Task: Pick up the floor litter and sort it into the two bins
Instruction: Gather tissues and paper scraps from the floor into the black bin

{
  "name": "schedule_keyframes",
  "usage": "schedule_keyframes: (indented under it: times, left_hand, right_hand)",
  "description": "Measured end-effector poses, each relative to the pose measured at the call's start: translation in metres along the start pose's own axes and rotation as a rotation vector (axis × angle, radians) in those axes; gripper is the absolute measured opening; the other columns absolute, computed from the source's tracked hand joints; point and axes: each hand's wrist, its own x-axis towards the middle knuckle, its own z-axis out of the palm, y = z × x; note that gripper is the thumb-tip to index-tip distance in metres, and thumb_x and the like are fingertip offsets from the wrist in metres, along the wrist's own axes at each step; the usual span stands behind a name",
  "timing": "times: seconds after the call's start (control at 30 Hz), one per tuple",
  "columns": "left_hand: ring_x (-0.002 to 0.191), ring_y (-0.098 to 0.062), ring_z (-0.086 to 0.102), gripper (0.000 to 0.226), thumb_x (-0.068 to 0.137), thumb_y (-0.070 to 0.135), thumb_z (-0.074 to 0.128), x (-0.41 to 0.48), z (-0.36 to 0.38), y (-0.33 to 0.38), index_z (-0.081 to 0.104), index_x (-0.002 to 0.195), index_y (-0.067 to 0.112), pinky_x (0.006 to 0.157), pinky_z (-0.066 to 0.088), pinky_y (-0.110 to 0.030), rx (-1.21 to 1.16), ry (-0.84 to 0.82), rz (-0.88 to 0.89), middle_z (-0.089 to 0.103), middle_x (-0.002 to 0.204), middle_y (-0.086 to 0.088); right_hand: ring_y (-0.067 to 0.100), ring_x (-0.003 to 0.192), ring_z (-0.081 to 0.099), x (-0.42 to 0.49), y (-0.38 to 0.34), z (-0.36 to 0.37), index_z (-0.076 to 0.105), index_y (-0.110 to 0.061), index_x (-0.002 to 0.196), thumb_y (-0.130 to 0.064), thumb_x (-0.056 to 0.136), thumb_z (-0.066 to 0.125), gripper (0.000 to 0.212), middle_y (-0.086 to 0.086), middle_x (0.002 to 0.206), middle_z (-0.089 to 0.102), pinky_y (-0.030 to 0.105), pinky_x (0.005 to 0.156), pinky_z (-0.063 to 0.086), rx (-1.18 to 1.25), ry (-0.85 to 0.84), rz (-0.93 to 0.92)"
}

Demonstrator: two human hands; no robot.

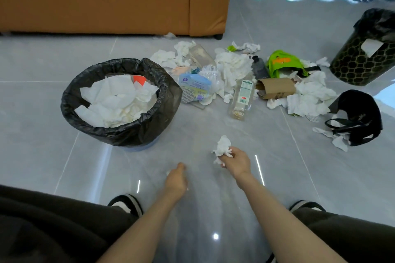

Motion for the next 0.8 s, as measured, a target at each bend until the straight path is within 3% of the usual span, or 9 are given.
schedule_keyframes:
  times: [0.1, 0.17, 0.3, 0.37, 0.43, 0.53, 0.63, 0.73, 0.8]
  left_hand:
    - [0.082, -0.023, 0.06, 0.018, 0.083, -0.005, 0.052, -0.012, -0.007, -0.017, 0.06, 0.09, 0.01, 0.062, 0.04, -0.011, -0.058, -0.018, 0.019, 0.052, 0.072, 0.001]
    - [0.084, -0.023, 0.062, 0.021, 0.081, -0.003, 0.057, -0.015, -0.014, -0.018, 0.055, 0.076, 0.017, 0.065, 0.039, -0.012, -0.124, 0.012, 0.065, 0.061, 0.077, -0.003]
    - [0.074, -0.016, 0.059, 0.015, 0.083, -0.001, 0.06, -0.018, -0.051, 0.011, 0.063, 0.096, 0.005, 0.072, 0.048, -0.022, -0.361, 0.174, 0.129, 0.067, 0.084, -0.013]
    - [0.065, -0.009, 0.055, 0.015, 0.084, -0.002, 0.06, -0.02, -0.081, 0.032, 0.064, 0.098, 0.002, 0.065, 0.045, -0.013, -0.424, 0.238, 0.194, 0.067, 0.081, -0.011]
    - [0.064, -0.008, 0.055, 0.014, 0.083, 0.0, 0.06, -0.024, -0.117, 0.051, 0.064, 0.094, 0.007, 0.067, 0.047, -0.016, -0.487, 0.271, 0.269, 0.063, 0.076, -0.004]
    - [0.071, -0.009, 0.057, 0.013, 0.082, 0.003, 0.064, -0.035, -0.17, 0.063, 0.063, 0.089, 0.014, 0.074, 0.048, -0.022, -0.518, 0.265, 0.356, 0.061, 0.076, 0.005]
    - [0.072, -0.004, 0.056, 0.013, 0.083, 0.002, 0.062, -0.044, -0.213, 0.063, 0.064, 0.089, 0.013, 0.075, 0.047, -0.018, -0.526, 0.334, 0.374, 0.063, 0.079, 0.007]
    - [0.075, -0.001, 0.056, 0.013, 0.084, 0.005, 0.062, -0.047, -0.246, 0.058, 0.063, 0.086, 0.017, 0.072, 0.045, -0.009, -0.561, 0.499, 0.356, 0.063, 0.085, 0.008]
    - [0.075, 0.001, 0.055, 0.009, 0.085, 0.006, 0.061, -0.047, -0.257, 0.052, 0.063, 0.088, 0.015, 0.066, 0.044, -0.003, -0.567, 0.586, 0.346, 0.061, 0.084, 0.012]
  right_hand:
    - [0.015, 0.063, 0.059, -0.003, -0.042, 0.009, 0.065, -0.001, 0.092, -0.001, 0.083, 0.063, 0.009, 0.009, 0.076, 0.062, 0.023, 0.061, 0.054, 0.118, -0.087, -0.013]
    - [0.018, 0.072, 0.06, -0.003, -0.07, 0.017, 0.063, -0.002, 0.099, -0.003, 0.083, 0.064, 0.016, 0.012, 0.088, 0.063, 0.027, 0.066, 0.056, 0.143, -0.117, -0.047]
    - [0.021, 0.09, 0.06, -0.007, -0.128, 0.033, 0.059, -0.007, 0.106, -0.006, 0.084, 0.064, 0.023, 0.01, 0.109, 0.059, 0.027, 0.066, 0.055, 0.146, -0.191, -0.15]
    - [0.018, 0.087, 0.058, -0.012, -0.156, 0.038, 0.06, -0.01, 0.096, -0.004, 0.085, 0.062, 0.012, 0.006, 0.099, 0.059, 0.025, 0.066, 0.056, 0.135, -0.224, -0.204]
    - [0.015, 0.079, 0.057, -0.016, -0.183, 0.044, 0.06, -0.011, 0.086, -0.004, 0.086, 0.061, 0.007, 0.002, 0.087, 0.059, 0.025, 0.068, 0.056, 0.132, -0.233, -0.255]
    - [0.014, 0.073, 0.06, -0.013, -0.218, 0.055, 0.059, -0.002, 0.106, -0.01, 0.086, 0.062, 0.022, 0.007, 0.1, 0.06, 0.033, 0.076, 0.058, 0.069, -0.212, -0.296]
    - [0.018, 0.091, 0.059, -0.015, -0.238, 0.067, 0.056, 0.001, 0.11, -0.016, 0.085, 0.064, 0.031, 0.009, 0.104, 0.056, 0.035, 0.083, 0.057, -0.016, -0.293, -0.333]
    - [0.025, 0.125, 0.048, -0.021, -0.247, 0.075, 0.029, -0.006, 0.145, -0.021, 0.091, 0.061, 0.065, 0.01, 0.144, 0.039, 0.034, 0.102, 0.045, 0.09, -0.46, -0.226]
    - [0.03, 0.134, 0.039, -0.023, -0.248, 0.078, 0.019, -0.009, 0.149, -0.02, 0.095, 0.054, 0.065, 0.011, 0.153, 0.026, 0.035, 0.105, 0.042, 0.25, -0.545, -0.114]
